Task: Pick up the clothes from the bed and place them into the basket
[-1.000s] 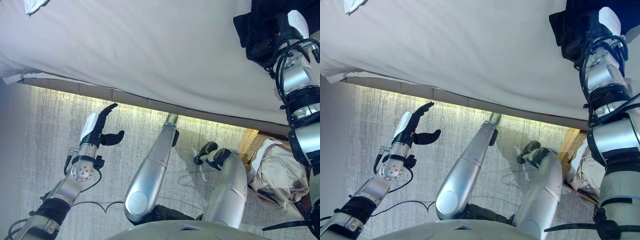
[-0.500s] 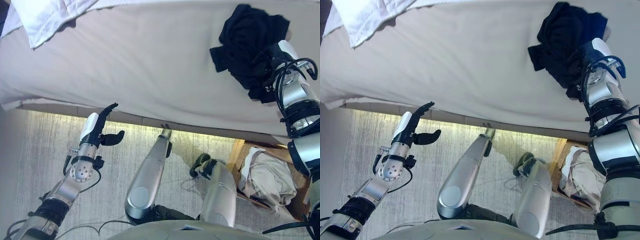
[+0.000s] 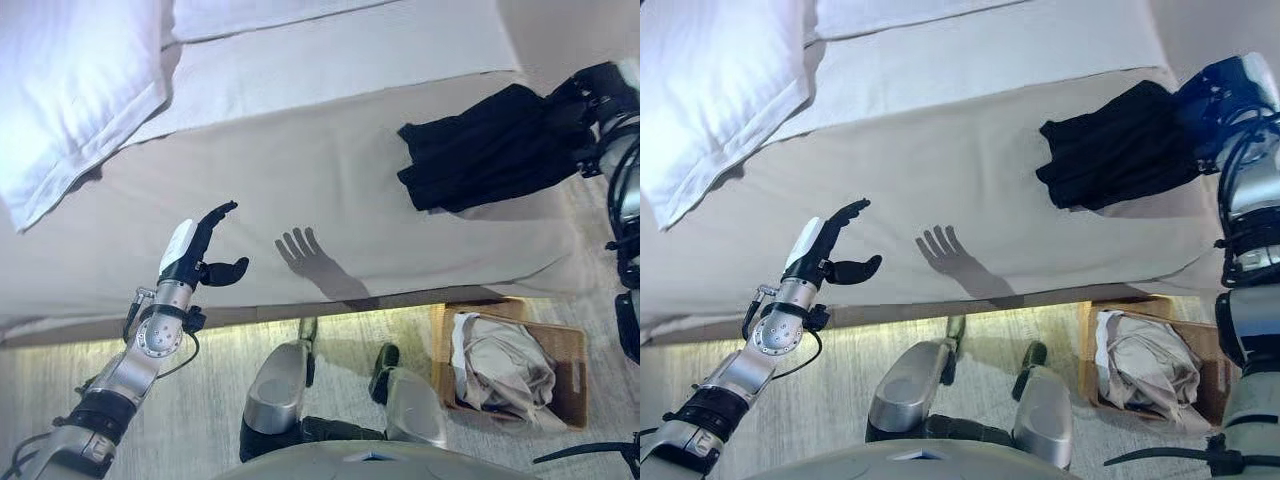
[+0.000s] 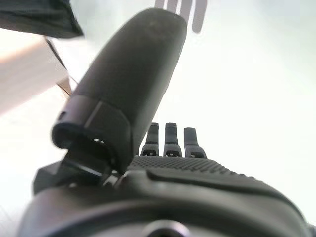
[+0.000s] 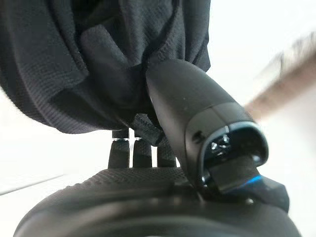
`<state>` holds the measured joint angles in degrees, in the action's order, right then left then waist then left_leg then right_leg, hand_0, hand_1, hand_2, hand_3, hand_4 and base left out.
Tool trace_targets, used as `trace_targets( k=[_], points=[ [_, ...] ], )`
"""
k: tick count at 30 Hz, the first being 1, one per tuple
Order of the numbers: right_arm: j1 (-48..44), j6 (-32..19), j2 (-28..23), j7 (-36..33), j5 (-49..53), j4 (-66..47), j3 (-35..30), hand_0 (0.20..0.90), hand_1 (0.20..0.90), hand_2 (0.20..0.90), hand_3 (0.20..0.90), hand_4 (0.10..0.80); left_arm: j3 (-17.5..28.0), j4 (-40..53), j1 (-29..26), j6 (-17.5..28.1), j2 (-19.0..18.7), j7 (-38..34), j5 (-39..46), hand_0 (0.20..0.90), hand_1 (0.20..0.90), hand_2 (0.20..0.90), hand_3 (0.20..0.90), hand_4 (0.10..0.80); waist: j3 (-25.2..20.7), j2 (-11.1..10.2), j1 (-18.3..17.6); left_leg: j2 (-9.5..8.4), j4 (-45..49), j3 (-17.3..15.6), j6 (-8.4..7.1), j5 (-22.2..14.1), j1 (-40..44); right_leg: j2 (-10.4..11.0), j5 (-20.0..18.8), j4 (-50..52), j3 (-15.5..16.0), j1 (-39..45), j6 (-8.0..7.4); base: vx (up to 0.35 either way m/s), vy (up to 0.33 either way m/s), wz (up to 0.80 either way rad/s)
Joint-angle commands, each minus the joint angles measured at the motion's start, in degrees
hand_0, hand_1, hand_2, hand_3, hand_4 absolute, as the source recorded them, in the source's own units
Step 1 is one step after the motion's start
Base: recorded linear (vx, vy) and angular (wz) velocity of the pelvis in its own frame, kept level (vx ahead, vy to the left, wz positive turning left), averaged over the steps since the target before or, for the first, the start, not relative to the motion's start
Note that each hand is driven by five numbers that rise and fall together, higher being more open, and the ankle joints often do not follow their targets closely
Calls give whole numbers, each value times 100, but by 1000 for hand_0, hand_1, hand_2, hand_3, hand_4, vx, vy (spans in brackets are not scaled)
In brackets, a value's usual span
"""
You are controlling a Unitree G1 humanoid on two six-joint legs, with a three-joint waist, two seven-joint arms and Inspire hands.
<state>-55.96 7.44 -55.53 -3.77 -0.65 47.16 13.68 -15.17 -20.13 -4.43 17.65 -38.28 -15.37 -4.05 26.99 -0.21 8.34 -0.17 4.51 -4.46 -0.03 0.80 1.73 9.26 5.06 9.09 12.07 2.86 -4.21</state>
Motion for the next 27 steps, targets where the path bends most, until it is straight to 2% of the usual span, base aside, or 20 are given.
trace_targets(
  k=[1,8,14,21,23,27],
  points=[
    [354,-447,-800,-507,165,-658,96,300,300,300,200,100,-45,-490,76,275,46,-202,-136,900,900,900,900,800,-1657,-265,-429,233,127,-195,-88,-540,21,-299,-144,-192,15,-122,42,24,-5,-33],
    [933,-431,-1351,-557,372,-1151,-591,300,300,300,200,100,-160,-955,-291,374,29,-68,-131,900,900,900,900,800,-2014,-358,-867,347,-434,-474,-145,-453,440,-378,-381,-641,-299,17,-125,-20,-8,-28],
    [1110,-422,-1666,-543,562,-1192,-888,300,300,300,200,100,-156,-1311,-438,545,61,-67,-223,900,900,900,900,800,-2192,-399,-1133,378,-602,-714,-177,-468,590,-432,-637,-1049,-544,9,-214,-20,1,-38],
    [1775,-333,-1775,-322,435,-1591,-1396,300,300,300,200,100,-37,-1420,-492,611,84,-15,-306,900,900,900,900,800,-2243,-425,-1436,398,-563,-884,-117,-545,604,-539,-652,-987,-849,-165,-231,-5,-7,-30],
    [2371,-386,-1781,-145,433,-1786,-1824,300,300,300,200,100,-8,-1395,-538,641,99,-11,-284,900,900,900,900,800,-2245,-440,-1604,423,-506,-999,-101,-603,610,-589,-671,-982,-988,-241,-237,12,-42,-20],
    [2892,-419,-1622,127,457,-1865,-2177,300,300,300,200,100,16,-1345,-612,641,148,80,-342,900,900,900,900,800,-2240,-429,-1751,460,-388,-1142,-93,-685,613,-614,-681,-960,-1104,-310,-232,17,-45,-19]
  ],
)
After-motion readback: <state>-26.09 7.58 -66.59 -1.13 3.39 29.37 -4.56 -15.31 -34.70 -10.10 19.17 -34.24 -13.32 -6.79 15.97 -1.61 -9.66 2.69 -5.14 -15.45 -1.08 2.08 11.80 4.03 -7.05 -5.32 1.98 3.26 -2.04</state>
